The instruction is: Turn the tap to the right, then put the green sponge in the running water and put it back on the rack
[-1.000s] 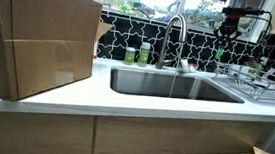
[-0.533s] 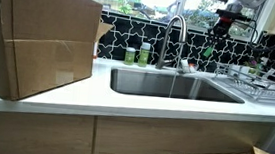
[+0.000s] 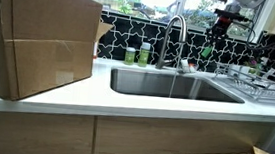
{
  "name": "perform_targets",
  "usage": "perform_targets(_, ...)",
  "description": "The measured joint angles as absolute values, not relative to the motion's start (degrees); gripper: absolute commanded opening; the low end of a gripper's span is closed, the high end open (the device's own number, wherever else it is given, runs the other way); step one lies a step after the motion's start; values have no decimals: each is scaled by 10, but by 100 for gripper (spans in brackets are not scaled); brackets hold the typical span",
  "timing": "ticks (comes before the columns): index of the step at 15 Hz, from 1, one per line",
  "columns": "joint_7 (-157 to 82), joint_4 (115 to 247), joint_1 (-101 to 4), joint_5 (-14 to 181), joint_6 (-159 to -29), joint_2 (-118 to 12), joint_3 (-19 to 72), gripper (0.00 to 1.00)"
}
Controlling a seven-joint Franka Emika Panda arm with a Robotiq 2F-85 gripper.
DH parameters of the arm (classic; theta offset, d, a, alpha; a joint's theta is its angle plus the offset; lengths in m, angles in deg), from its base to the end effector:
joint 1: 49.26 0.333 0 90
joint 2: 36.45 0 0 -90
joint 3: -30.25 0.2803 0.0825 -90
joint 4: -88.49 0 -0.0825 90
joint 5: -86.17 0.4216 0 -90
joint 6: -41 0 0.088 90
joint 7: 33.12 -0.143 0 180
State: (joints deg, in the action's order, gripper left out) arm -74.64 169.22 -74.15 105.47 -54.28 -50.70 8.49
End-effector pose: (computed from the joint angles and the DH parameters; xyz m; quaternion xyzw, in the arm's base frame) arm 0.5032 -0.4354 0.5015 -0.7075 0.6960 -0.0164 0.1213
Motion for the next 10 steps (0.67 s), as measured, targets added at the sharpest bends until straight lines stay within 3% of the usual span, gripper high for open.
perform_targets(10,-743,1517,-834,1216,-509,-678,96,2)
